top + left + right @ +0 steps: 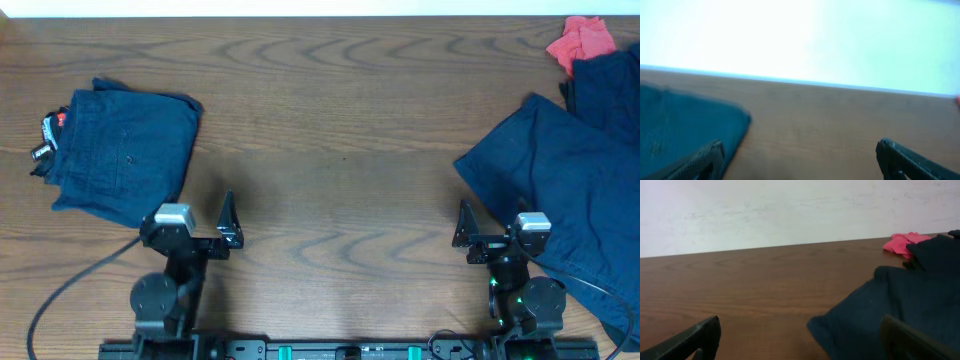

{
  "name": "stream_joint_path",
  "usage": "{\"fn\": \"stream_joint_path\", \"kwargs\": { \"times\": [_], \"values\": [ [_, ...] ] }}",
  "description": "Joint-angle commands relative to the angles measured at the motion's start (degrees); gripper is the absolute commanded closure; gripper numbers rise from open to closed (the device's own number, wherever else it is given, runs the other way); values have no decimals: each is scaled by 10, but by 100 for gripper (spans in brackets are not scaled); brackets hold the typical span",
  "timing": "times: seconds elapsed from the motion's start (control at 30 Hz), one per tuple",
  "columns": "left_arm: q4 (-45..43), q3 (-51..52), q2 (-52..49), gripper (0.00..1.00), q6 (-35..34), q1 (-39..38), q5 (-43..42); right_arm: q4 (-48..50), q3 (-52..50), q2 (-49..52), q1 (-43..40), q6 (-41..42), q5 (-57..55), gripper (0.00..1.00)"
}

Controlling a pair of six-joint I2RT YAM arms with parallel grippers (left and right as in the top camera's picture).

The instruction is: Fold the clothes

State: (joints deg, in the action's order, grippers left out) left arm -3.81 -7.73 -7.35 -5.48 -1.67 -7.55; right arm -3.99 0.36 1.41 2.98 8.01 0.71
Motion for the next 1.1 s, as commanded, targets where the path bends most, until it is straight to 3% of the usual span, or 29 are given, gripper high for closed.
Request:
{"fn": "stream_joint_path", "kwargs": {
  "times": [0.0, 0.1, 0.47, 1.07],
  "values": [
    [-93, 56, 37, 2, 36, 10, -8, -2, 0, 0, 3, -8, 6, 1],
    [-112, 75, 55, 2, 44, 13, -6, -2, 0, 0, 3, -8, 6, 1],
    [71, 75, 72, 2, 44, 12, -6, -2, 0, 0, 3, -8, 6, 1],
    [71, 75, 52, 2, 44, 12, -6, -2, 0, 0, 3, -8, 6, 1]
  ]
}}
